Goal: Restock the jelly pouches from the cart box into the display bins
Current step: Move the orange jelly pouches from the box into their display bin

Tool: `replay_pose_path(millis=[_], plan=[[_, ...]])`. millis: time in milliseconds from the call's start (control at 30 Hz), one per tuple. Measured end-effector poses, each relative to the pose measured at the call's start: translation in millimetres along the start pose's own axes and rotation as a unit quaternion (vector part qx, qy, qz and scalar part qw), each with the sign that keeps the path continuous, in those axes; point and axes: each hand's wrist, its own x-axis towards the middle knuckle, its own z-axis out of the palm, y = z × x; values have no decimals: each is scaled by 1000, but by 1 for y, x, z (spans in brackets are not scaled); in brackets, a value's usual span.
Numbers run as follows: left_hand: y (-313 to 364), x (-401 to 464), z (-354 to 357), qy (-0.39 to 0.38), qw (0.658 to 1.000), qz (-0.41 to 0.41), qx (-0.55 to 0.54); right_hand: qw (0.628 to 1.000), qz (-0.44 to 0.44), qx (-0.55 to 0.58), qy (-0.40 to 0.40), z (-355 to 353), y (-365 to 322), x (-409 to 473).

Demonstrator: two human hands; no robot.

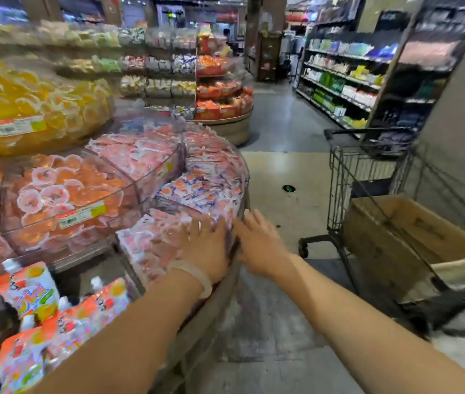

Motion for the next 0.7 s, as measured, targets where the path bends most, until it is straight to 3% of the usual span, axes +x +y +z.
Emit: replay_pose_path(millis=[100, 367, 700], plan=[[89, 11, 10, -19, 998, 54, 19, 998, 59, 9, -33, -9, 82, -33], [309, 48, 38, -67, 983, 170, -7, 980, 197, 2, -26, -10, 290, -129], [481, 101, 82, -121, 954, 272, 23, 951, 302, 35, -59, 16, 461, -178]])
